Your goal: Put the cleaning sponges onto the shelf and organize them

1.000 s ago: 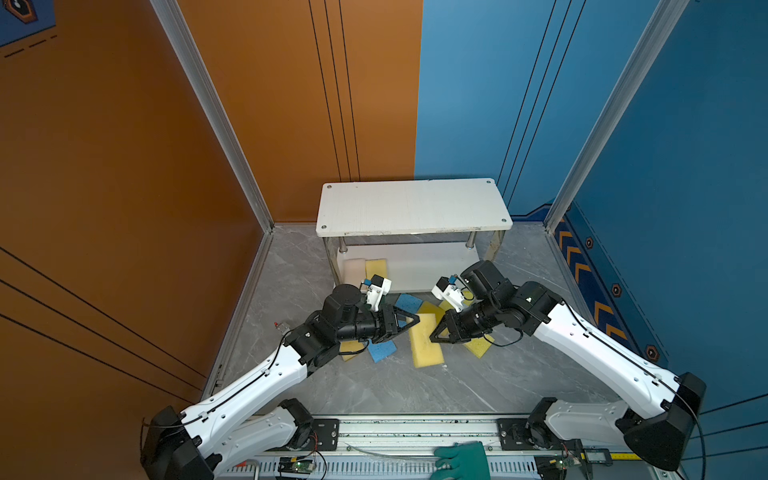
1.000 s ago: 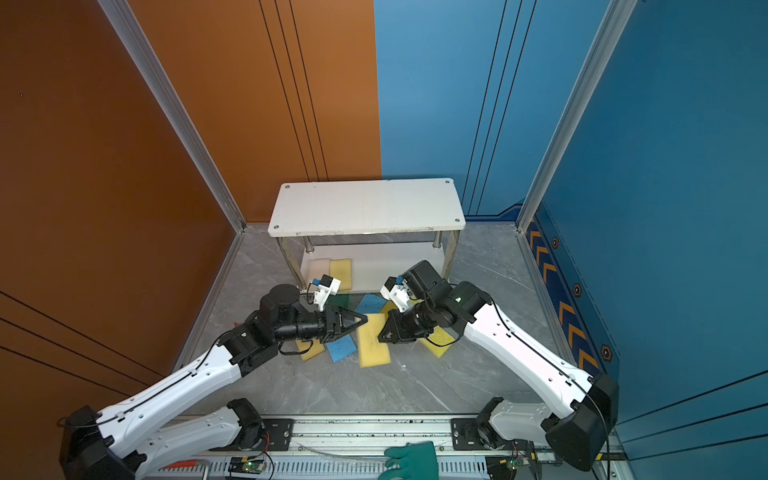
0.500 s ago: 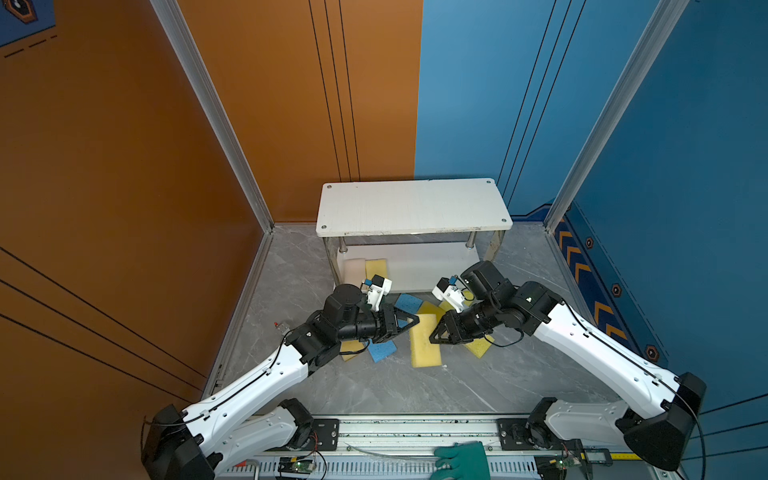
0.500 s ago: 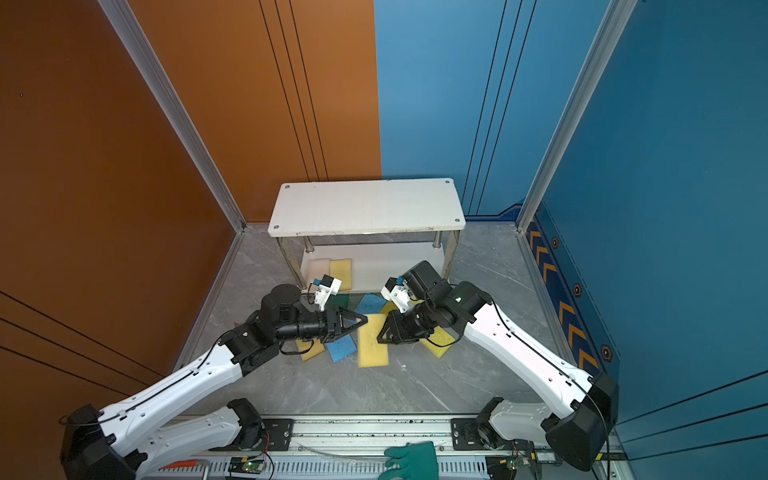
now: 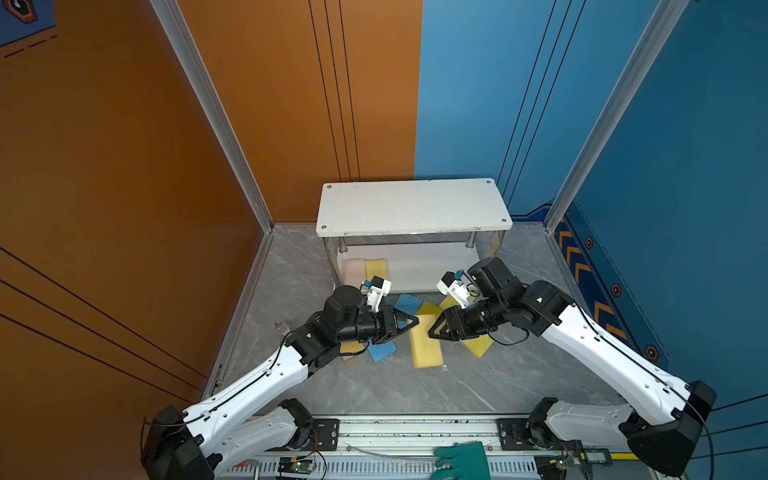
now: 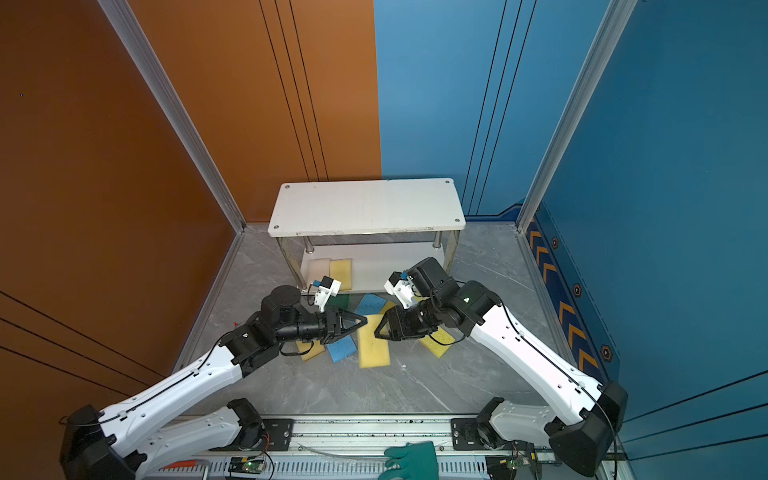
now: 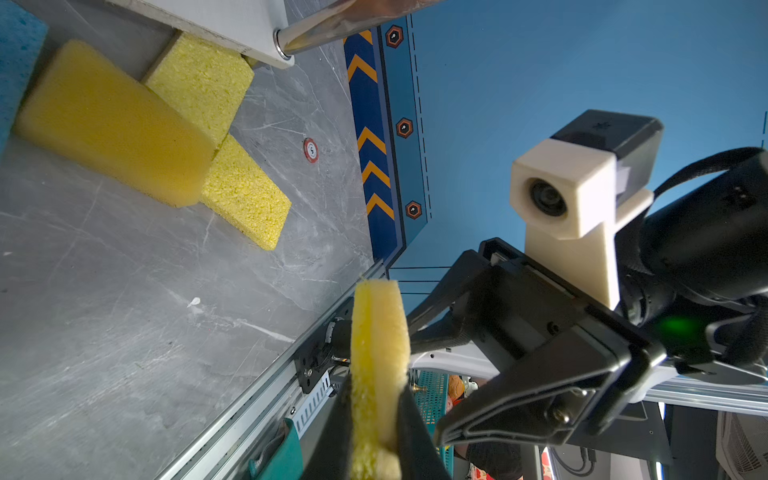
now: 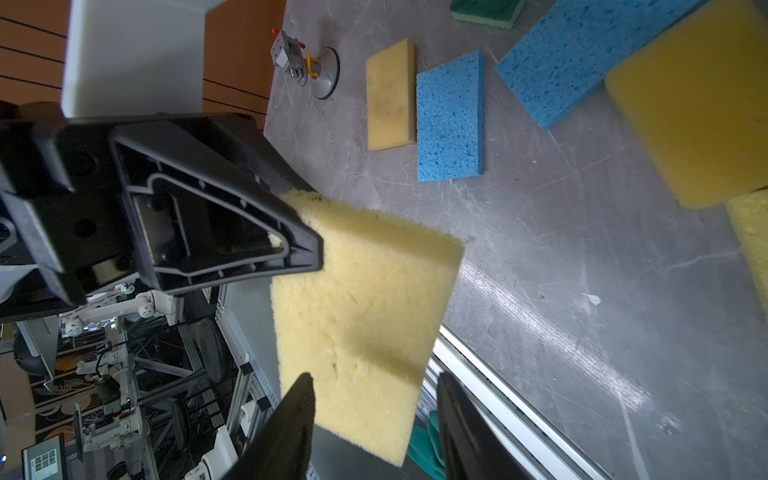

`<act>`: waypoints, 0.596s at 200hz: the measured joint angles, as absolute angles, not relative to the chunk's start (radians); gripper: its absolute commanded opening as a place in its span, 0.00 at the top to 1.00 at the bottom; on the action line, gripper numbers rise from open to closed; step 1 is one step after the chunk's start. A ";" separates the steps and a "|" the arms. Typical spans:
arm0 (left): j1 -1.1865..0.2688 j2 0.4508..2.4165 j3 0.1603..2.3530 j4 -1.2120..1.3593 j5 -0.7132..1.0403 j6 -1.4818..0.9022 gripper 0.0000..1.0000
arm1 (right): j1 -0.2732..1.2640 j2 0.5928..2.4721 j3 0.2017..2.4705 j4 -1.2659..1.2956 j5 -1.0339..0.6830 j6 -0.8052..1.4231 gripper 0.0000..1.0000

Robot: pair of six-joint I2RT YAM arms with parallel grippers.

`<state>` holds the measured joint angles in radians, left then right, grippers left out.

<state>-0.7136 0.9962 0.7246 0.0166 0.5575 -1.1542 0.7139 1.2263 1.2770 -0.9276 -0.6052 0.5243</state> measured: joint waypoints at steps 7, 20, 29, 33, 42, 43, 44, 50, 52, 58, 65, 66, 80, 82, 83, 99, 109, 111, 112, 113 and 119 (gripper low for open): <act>-0.713 0.994 0.721 0.019 0.558 -1.155 0.84 | 0.713 1.226 1.279 -0.928 -0.606 0.527 0.42; -0.709 0.991 0.718 0.020 0.558 -1.161 0.84 | 0.713 1.226 1.283 -0.928 -0.605 0.528 0.37; -0.706 0.987 0.717 0.020 0.558 -1.162 0.84 | 0.713 1.226 1.285 -0.928 -0.604 0.527 0.35; -0.705 0.986 0.716 0.020 0.557 -1.165 0.84 | 0.713 1.226 1.287 -0.928 -0.605 0.530 0.33; -0.704 0.981 0.713 0.021 0.558 -1.169 0.84 | 0.713 1.226 1.288 -0.928 -0.604 0.529 0.31; -0.704 0.981 0.713 0.021 0.558 -1.169 0.84 | 0.713 1.226 1.288 -0.928 -0.604 0.528 0.31; -0.703 0.980 0.712 0.021 0.557 -1.169 0.84 | 0.713 1.226 1.288 -0.928 -0.604 0.529 0.31; -0.703 0.977 0.711 0.021 0.557 -1.171 0.84 | 0.713 1.226 1.288 -0.928 -0.602 0.530 0.30; -0.702 0.976 0.710 0.022 0.558 -1.172 0.84 | 0.713 1.226 1.288 -0.928 -0.602 0.531 0.30; -0.700 0.973 0.708 0.024 0.558 -1.173 0.84 | 0.713 1.226 1.288 -0.928 -0.601 0.532 0.29; -0.699 0.970 0.706 0.027 0.557 -1.173 0.84 | 0.713 1.226 1.288 -0.928 -0.601 0.532 0.25; -0.699 0.970 0.706 0.027 0.557 -1.174 0.84 | 0.713 1.226 1.288 -0.928 -0.601 0.532 0.24; -0.696 0.965 0.706 0.028 0.558 -1.176 0.84 | 0.713 1.225 1.288 -0.928 -0.598 0.535 0.17; -0.695 0.965 0.706 0.029 0.557 -1.176 0.84 | 0.713 1.225 1.288 -0.928 -0.598 0.534 0.16; -0.695 0.965 0.706 0.030 0.558 -1.176 0.84 | 0.713 1.225 1.288 -0.928 -0.598 0.534 0.16; -0.692 0.961 0.706 0.034 0.557 -1.177 0.84 | 0.713 1.225 1.288 -0.925 -0.598 0.539 0.15; -0.692 0.960 0.706 0.035 0.557 -1.179 0.84 | 0.713 1.223 1.288 -0.924 -0.598 0.540 0.15; -0.692 0.959 0.706 0.035 0.557 -1.179 0.84 | 0.713 1.222 1.288 -0.924 -0.598 0.540 0.15; -0.692 0.959 0.706 0.035 0.557 -1.179 0.84 | 0.713 1.222 1.288 -0.924 -0.598 0.540 0.14; -0.692 0.959 0.706 0.035 0.557 -1.179 0.84 | 0.713 1.222 1.288 -0.924 -0.598 0.540 0.14; -0.692 0.958 0.706 0.035 0.557 -1.179 0.84 | 0.713 1.219 1.288 -0.923 -0.598 0.543 0.14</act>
